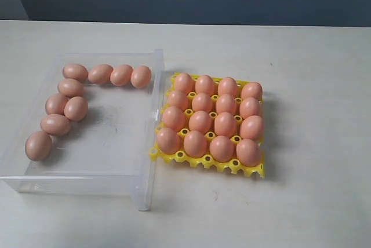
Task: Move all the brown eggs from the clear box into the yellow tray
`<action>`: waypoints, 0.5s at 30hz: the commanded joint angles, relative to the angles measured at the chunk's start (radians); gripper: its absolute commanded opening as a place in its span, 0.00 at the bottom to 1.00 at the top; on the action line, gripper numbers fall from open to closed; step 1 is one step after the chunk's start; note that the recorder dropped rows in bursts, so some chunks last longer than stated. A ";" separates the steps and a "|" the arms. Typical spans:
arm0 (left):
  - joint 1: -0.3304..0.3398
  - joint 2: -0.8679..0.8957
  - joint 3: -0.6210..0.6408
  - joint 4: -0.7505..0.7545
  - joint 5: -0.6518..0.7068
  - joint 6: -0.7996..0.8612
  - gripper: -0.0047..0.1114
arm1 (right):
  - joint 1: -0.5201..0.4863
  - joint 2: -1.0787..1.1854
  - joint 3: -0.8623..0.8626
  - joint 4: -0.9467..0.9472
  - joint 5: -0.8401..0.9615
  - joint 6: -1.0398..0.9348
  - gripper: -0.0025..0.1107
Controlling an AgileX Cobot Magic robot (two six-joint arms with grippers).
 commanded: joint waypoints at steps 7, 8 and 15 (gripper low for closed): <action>-0.001 -0.005 0.004 0.000 -0.010 -0.003 0.04 | 0.004 -0.005 0.106 -0.034 -0.234 0.026 0.02; -0.001 -0.005 0.004 0.000 -0.010 -0.003 0.04 | 0.004 -0.005 0.106 -0.013 -0.241 0.029 0.02; -0.001 -0.005 0.004 0.000 -0.010 -0.003 0.04 | 0.004 -0.007 0.054 0.103 -0.248 0.182 0.02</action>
